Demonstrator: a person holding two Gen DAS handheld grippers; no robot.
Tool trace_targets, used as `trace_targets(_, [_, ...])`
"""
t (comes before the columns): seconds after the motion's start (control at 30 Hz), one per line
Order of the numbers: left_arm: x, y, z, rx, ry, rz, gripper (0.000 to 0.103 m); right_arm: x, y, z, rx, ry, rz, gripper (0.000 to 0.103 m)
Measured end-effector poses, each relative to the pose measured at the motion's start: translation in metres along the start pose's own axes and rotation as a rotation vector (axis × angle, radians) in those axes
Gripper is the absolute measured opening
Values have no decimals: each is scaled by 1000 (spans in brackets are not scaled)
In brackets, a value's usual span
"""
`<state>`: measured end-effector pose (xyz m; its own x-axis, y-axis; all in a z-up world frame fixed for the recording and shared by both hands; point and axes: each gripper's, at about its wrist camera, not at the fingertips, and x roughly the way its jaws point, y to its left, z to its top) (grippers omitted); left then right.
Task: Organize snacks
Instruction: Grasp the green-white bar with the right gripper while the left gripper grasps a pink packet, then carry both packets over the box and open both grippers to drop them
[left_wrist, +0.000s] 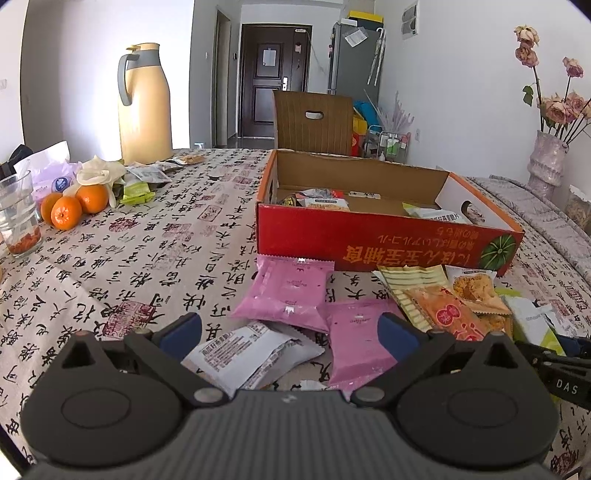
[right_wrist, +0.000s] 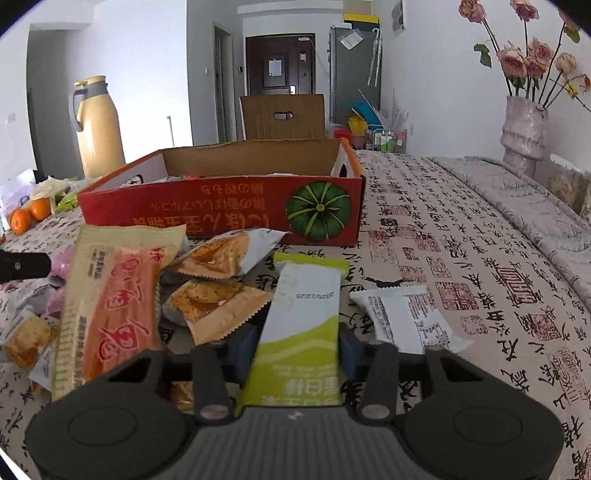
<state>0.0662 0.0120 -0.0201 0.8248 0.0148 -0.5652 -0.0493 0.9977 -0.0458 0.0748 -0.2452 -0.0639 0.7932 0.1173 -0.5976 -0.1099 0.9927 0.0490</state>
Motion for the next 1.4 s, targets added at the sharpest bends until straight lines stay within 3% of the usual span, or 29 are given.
trace_targets(0.4, [11,12,11,-2,37,48,103,-16,-16,6,105,-82,-11,36])
trace_targets(0.9, [65,-4,45,90,123,56,103,-19,-32,30,135,-155,-52,36])
trace_targets(1.03, [79,-8,44,97,161,51,89,-16,-34,32,139,-160,-59,36])
trace_targets(1.2, [89,-9,40,95,195,31,64,-12,-34,32,141,-153,-59,36])
trace_targets(1.4, [87,-6,39,81,182,28,62,-9,-34,30,142,-144,-54,36])
